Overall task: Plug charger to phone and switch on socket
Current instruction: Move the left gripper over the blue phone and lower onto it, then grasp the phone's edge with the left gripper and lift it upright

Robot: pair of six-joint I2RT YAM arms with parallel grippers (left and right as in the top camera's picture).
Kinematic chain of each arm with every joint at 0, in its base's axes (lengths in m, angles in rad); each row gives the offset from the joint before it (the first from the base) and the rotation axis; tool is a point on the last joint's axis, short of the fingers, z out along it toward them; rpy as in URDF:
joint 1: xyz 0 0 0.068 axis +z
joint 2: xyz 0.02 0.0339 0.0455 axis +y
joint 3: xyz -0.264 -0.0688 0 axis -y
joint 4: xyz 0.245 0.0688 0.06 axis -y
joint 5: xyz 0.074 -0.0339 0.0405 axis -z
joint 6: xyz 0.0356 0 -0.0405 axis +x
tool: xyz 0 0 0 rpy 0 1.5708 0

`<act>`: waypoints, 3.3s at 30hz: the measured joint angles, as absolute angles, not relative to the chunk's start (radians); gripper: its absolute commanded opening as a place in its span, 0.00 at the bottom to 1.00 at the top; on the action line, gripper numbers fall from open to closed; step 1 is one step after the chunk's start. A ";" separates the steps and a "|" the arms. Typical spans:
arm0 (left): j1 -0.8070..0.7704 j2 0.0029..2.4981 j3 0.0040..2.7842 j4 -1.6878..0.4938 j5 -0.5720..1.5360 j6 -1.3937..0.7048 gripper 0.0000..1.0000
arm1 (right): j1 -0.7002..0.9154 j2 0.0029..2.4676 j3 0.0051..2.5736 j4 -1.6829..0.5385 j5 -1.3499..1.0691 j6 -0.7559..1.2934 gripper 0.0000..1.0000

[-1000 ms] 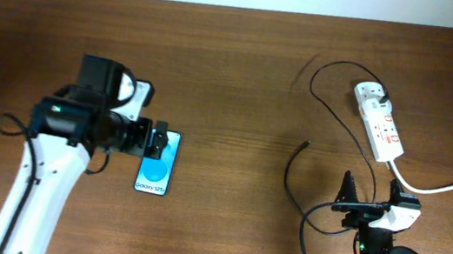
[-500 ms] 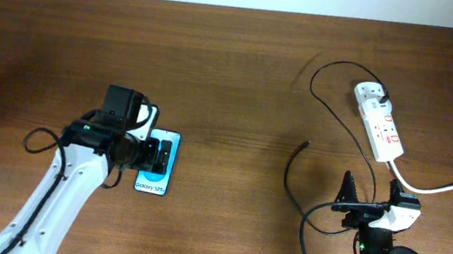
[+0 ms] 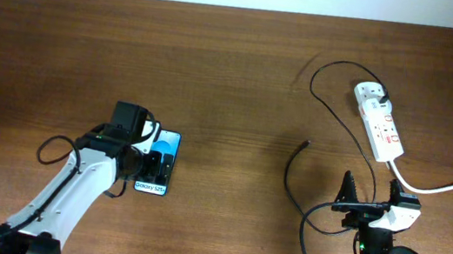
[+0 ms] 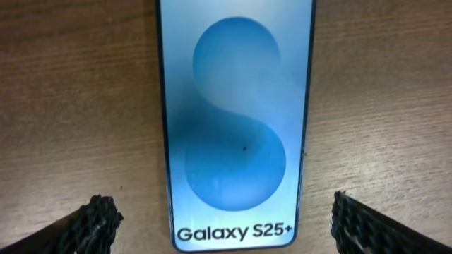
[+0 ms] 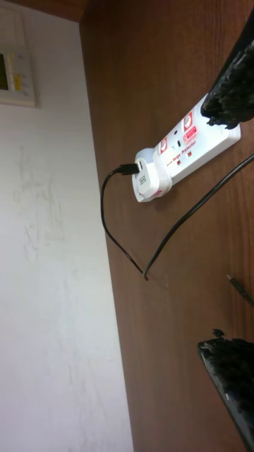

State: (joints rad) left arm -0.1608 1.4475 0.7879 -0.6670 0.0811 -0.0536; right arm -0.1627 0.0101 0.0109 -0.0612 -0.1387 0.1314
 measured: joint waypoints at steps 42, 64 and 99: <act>-0.248 1.523 0.664 -0.363 -0.009 -0.155 0.98 | -0.163 0.010 0.011 -0.061 -0.139 0.130 0.98; -0.249 1.552 0.898 -0.645 0.024 -0.155 0.47 | -0.163 0.010 0.011 -0.061 -0.139 0.131 0.98; -0.249 1.434 1.141 -1.058 0.300 -0.417 0.32 | -0.163 0.010 0.011 -0.061 -0.139 0.131 0.98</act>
